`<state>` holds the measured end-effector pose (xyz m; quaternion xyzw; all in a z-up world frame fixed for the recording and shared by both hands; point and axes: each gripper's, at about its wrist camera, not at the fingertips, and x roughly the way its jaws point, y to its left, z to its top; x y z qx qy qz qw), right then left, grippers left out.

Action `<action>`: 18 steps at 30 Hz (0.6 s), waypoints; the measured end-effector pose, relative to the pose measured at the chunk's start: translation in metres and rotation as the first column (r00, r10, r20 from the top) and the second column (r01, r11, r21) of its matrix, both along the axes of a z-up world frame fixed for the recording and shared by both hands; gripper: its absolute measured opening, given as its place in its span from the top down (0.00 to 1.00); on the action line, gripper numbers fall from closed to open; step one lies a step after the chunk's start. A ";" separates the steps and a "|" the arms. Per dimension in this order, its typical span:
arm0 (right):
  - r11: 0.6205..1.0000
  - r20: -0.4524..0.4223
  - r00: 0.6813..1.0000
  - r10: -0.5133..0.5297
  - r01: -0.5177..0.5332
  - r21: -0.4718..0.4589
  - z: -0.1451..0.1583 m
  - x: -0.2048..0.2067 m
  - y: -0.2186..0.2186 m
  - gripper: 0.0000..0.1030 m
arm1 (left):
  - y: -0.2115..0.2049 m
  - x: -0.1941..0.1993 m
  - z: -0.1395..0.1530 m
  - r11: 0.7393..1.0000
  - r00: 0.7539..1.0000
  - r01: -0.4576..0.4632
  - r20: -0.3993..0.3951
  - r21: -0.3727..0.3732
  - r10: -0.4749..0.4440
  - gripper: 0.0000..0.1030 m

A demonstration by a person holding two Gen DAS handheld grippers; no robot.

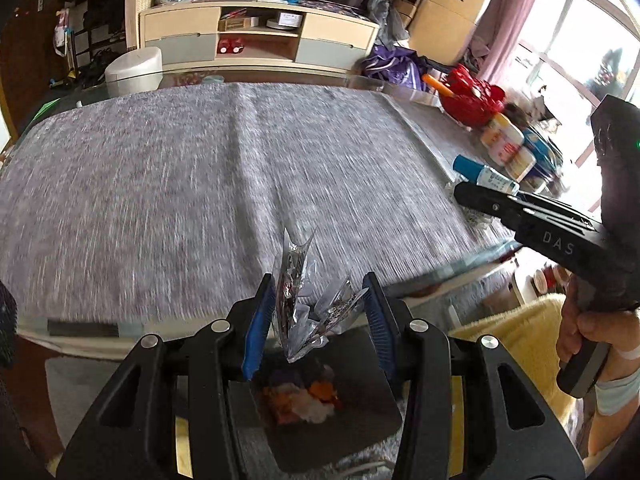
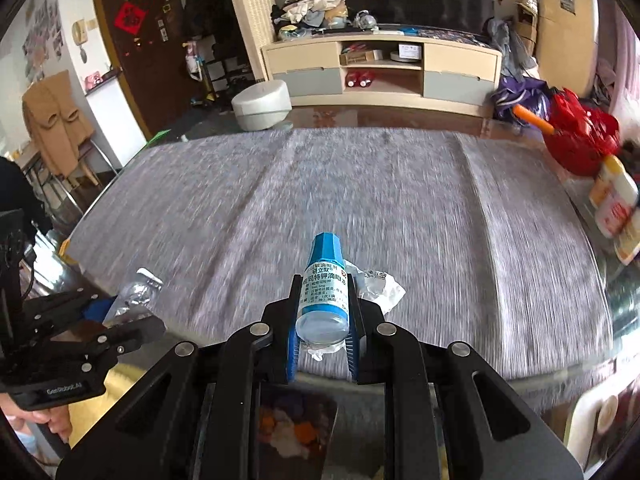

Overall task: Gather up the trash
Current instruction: 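Carry the wrapper and bottle down into the bin and open both tools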

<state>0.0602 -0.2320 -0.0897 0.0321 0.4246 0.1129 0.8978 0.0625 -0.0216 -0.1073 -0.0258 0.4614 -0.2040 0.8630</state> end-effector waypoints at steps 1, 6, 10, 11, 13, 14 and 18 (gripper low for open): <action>1.000 -0.003 1.000 0.001 -0.001 0.000 -0.001 -0.007 0.000 0.81 | -0.001 -0.009 -0.002 1.000 1.000 0.004 0.000 0.004 -0.004 0.59; 1.000 -0.021 1.000 0.010 -0.010 0.007 -0.015 -0.041 0.000 0.81 | -0.004 -0.039 -0.015 1.000 1.000 0.012 -0.017 0.023 -0.012 0.59; 1.000 -0.049 0.999 0.014 -0.013 0.018 -0.034 -0.063 0.000 0.81 | -0.005 -0.059 -0.034 0.999 0.999 0.019 -0.048 0.038 -0.017 0.59; 1.000 -0.059 0.998 0.017 -0.016 0.020 -0.040 -0.067 0.001 0.81 | -0.004 -0.063 -0.037 0.999 0.998 0.021 -0.055 0.041 -0.018 0.59; 1.000 -0.078 0.997 0.022 -0.021 0.022 -0.052 -0.075 0.005 0.81 | -0.004 -0.071 -0.048 0.998 0.997 0.021 -0.073 0.056 -0.017 0.59; 0.999 -0.088 0.996 0.027 -0.025 0.024 -0.059 -0.078 0.007 0.81 | -0.005 -0.076 -0.053 0.998 0.997 0.023 -0.081 0.061 -0.018 0.59; 0.999 -0.131 0.990 0.044 -0.041 0.030 -0.083 -0.088 0.014 0.81 | -0.008 -0.088 -0.076 0.996 0.992 0.029 -0.127 0.080 -0.019 0.59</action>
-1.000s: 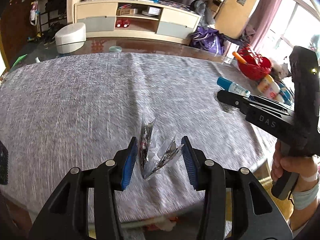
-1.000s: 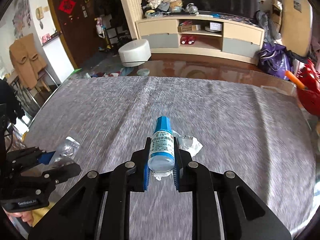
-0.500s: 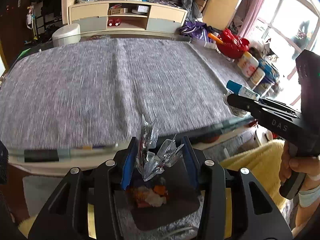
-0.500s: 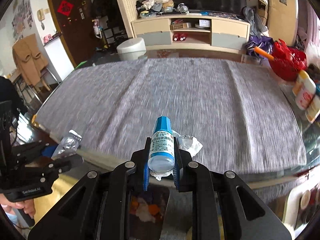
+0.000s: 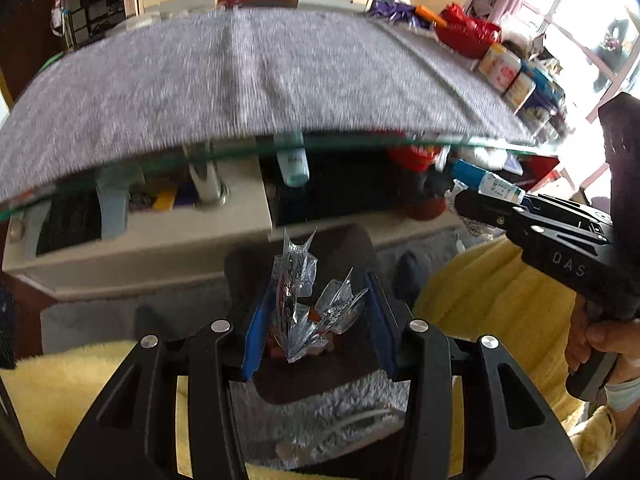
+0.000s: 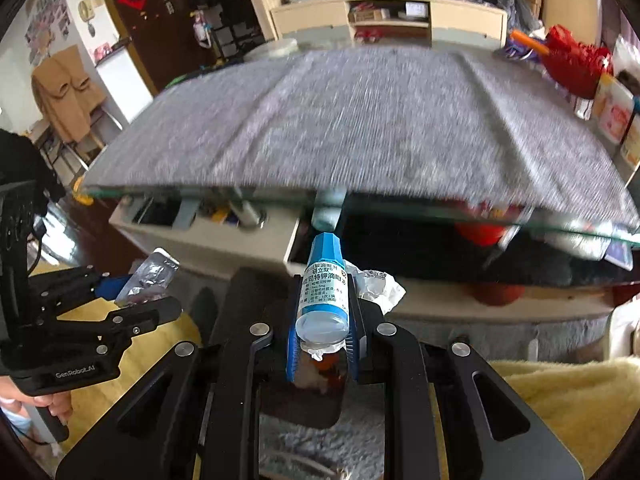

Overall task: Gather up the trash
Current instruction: 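Carry the wrapper and bottle down into the bin and open both tools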

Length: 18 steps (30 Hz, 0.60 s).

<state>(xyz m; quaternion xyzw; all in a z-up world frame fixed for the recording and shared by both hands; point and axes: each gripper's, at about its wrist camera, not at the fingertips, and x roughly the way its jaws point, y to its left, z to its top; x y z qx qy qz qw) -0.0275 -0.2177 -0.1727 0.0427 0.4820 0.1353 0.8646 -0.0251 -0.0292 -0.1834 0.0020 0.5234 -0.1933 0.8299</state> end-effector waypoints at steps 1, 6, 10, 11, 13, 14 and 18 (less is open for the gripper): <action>1.000 -0.014 1.000 0.004 -0.004 0.003 -0.007 -0.002 0.002 0.81 | 0.000 -0.002 -0.006 1.000 1.000 0.000 -0.011 0.003 0.000 0.59; 1.000 -0.064 0.998 0.026 -0.026 0.002 -0.032 -0.010 0.007 0.81 | -0.003 -0.006 -0.034 1.000 0.997 -0.006 -0.074 0.009 0.007 0.59; 0.999 -0.119 0.992 0.046 -0.046 0.002 -0.048 -0.008 0.012 0.81 | -0.007 -0.006 -0.052 1.000 0.993 0.001 -0.116 0.017 0.001 0.59; 0.999 -0.134 0.990 0.052 -0.052 0.003 -0.053 -0.008 0.014 0.81 | -0.007 -0.006 -0.056 1.000 0.992 0.004 -0.126 0.022 -0.001 0.59; 0.998 -0.159 0.985 0.062 -0.063 0.002 -0.061 -0.006 0.019 0.81 | -0.008 -0.006 -0.065 0.999 0.989 0.010 -0.146 0.035 -0.005 0.59; 0.998 -0.168 0.983 0.067 -0.068 0.002 -0.063 -0.005 0.021 0.81 | -0.009 -0.005 -0.067 0.999 0.988 0.013 -0.152 0.039 -0.006 0.59; 0.997 -0.205 0.975 0.082 -0.083 0.007 -0.072 0.002 0.026 0.79 | -0.009 -0.001 -0.075 0.999 0.984 0.016 -0.180 0.046 -0.008 0.53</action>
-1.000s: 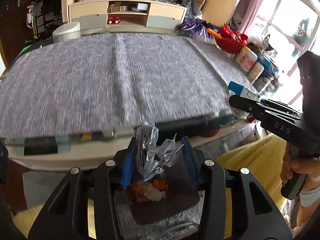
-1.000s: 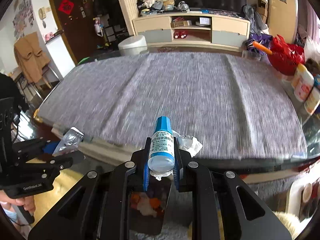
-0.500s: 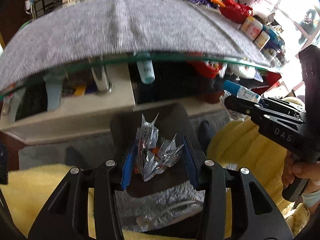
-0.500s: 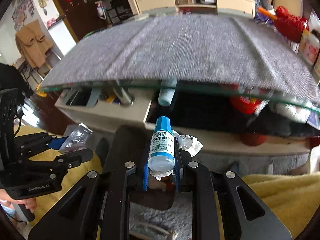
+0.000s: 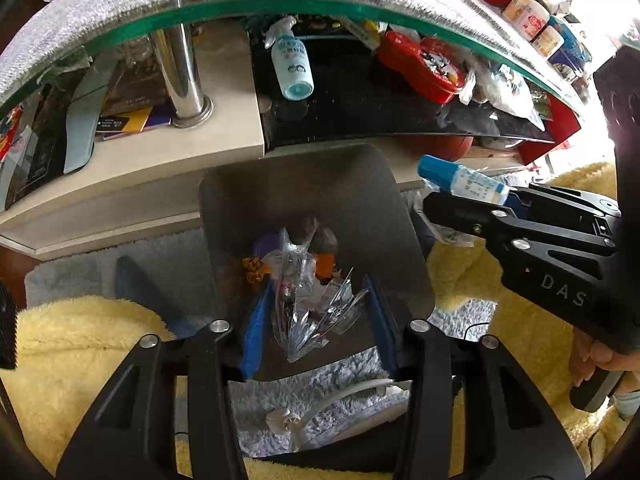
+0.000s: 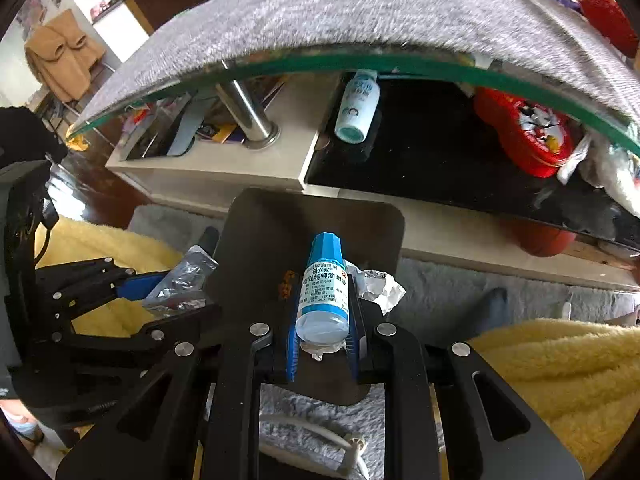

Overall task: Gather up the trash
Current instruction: 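Carry the wrapper and bottle down into the bin and open both tools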

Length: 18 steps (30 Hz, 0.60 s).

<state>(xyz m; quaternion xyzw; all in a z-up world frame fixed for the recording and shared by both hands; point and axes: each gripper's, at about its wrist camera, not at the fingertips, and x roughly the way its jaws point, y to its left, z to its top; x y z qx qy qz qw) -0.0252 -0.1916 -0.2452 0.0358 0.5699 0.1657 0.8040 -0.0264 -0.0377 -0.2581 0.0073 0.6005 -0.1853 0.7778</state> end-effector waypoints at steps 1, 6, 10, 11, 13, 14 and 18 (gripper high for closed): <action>1.000 -0.003 1.000 -0.003 0.003 0.002 -0.001 0.002 0.000 0.79 | 0.000 0.001 -0.001 1.000 1.000 -0.002 -0.003 -0.004 0.002 0.52; 0.999 -0.002 0.999 -0.044 0.044 0.009 -0.001 0.010 -0.005 0.41 | 0.005 0.005 -0.001 1.000 1.000 -0.019 -0.001 0.023 0.019 0.37; 0.997 -0.001 0.997 -0.071 0.071 0.026 0.003 0.017 -0.013 0.41 | 0.008 0.007 0.001 0.999 1.000 -0.030 0.000 0.024 0.030 0.32; 0.997 -0.001 0.997 -0.075 0.075 0.030 0.003 0.018 -0.014 0.41 | 0.008 0.008 0.001 0.999 0.999 -0.032 0.001 0.026 0.032 0.32; 0.996 0.004 0.997 -0.080 0.080 0.038 0.006 0.019 -0.016 0.39 | 0.009 0.010 0.004 0.999 0.999 -0.035 0.009 0.027 0.035 0.29; 0.996 0.007 0.997 -0.083 0.083 0.040 0.007 0.020 -0.017 0.37 | 0.010 0.010 0.005 0.999 0.999 -0.037 0.013 0.027 0.037 0.29; 0.994 0.017 0.995 -0.099 0.098 0.045 0.012 0.020 -0.020 0.34 | 0.014 0.012 0.011 0.998 0.999 -0.049 0.025 0.029 0.048 0.25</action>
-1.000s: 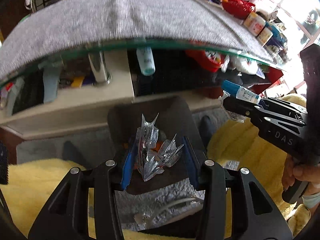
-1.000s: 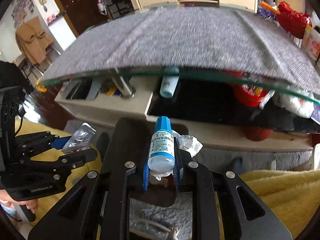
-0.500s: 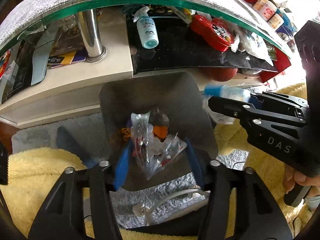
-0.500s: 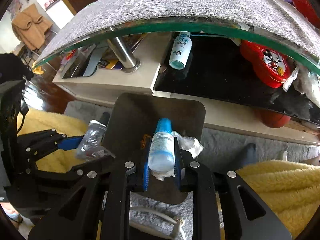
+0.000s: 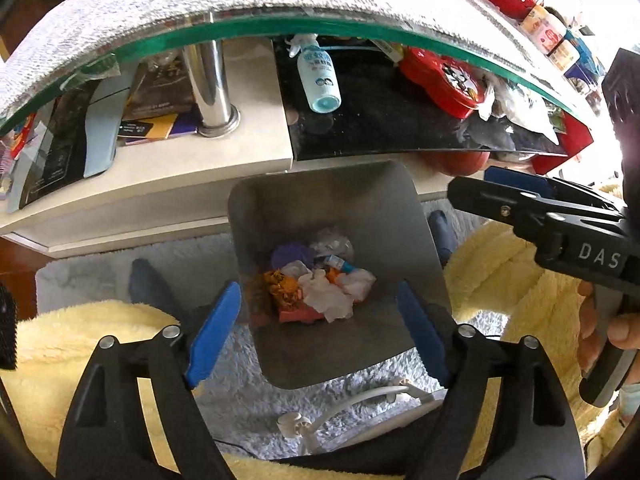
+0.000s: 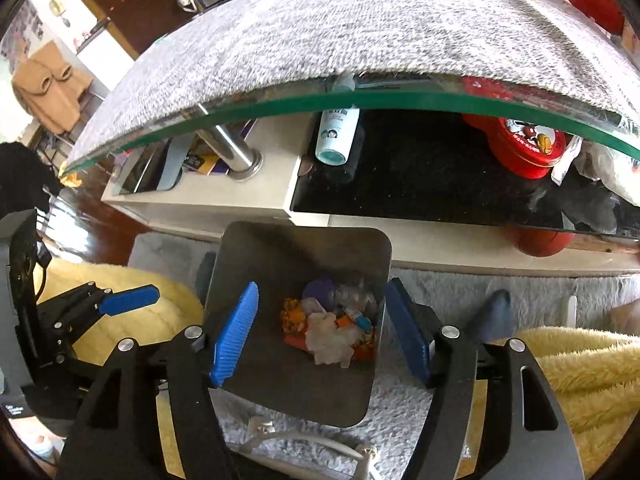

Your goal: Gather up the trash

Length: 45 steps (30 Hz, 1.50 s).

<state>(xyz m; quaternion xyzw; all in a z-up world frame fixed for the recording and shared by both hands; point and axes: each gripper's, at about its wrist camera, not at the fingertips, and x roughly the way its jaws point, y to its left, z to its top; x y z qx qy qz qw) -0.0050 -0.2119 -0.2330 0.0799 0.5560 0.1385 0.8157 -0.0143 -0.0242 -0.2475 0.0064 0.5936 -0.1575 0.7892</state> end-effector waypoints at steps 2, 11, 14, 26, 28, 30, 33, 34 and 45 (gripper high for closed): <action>1.000 0.006 1.000 -0.004 0.004 -0.006 0.002 0.000 -0.001 0.33 | 0.002 0.001 0.002 1.000 1.000 -0.005 0.004 0.002 0.005 0.25; 0.999 0.020 0.999 -0.030 0.030 0.012 0.012 0.001 -0.012 0.32 | 0.007 0.001 0.015 1.000 0.999 -0.017 0.032 -0.002 0.017 0.24; 0.999 0.046 0.998 -0.053 0.052 0.015 0.025 0.000 -0.022 0.30 | 0.011 0.001 0.025 1.000 0.998 -0.030 0.056 -0.006 0.030 0.23; 0.986 0.307 0.943 -0.129 0.154 -0.058 0.121 -0.026 -0.046 0.03 | 0.021 -0.013 0.120 0.997 0.952 -0.073 0.298 -0.018 0.075 0.08; 0.979 0.369 0.918 -0.145 0.188 -0.083 0.137 -0.034 -0.047 0.03 | 0.023 -0.019 0.138 0.995 0.932 -0.091 0.351 -0.034 0.097 0.08; 0.964 0.425 0.890 -0.162 0.235 -0.125 0.153 -0.041 -0.049 0.03 | 0.027 -0.025 0.156 0.992 0.902 -0.111 0.413 -0.054 0.123 0.08; 0.951 0.495 0.850 -0.183 0.281 -0.131 0.170 -0.050 -0.053 0.03 | 0.031 -0.034 0.179 0.989 0.853 -0.135 0.500 -0.063 0.149 0.08; 0.944 0.527 0.827 -0.196 0.304 -0.126 0.179 -0.055 -0.055 0.03 | 0.032 -0.036 0.186 0.988 0.837 -0.144 0.524 -0.063 0.156 0.08; 0.897 0.669 0.700 -0.252 0.427 -0.110 0.221 -0.076 -0.063 0.03 | 0.025 -0.058 0.232 0.982 0.695 -0.174 0.698 -0.073 0.175 0.08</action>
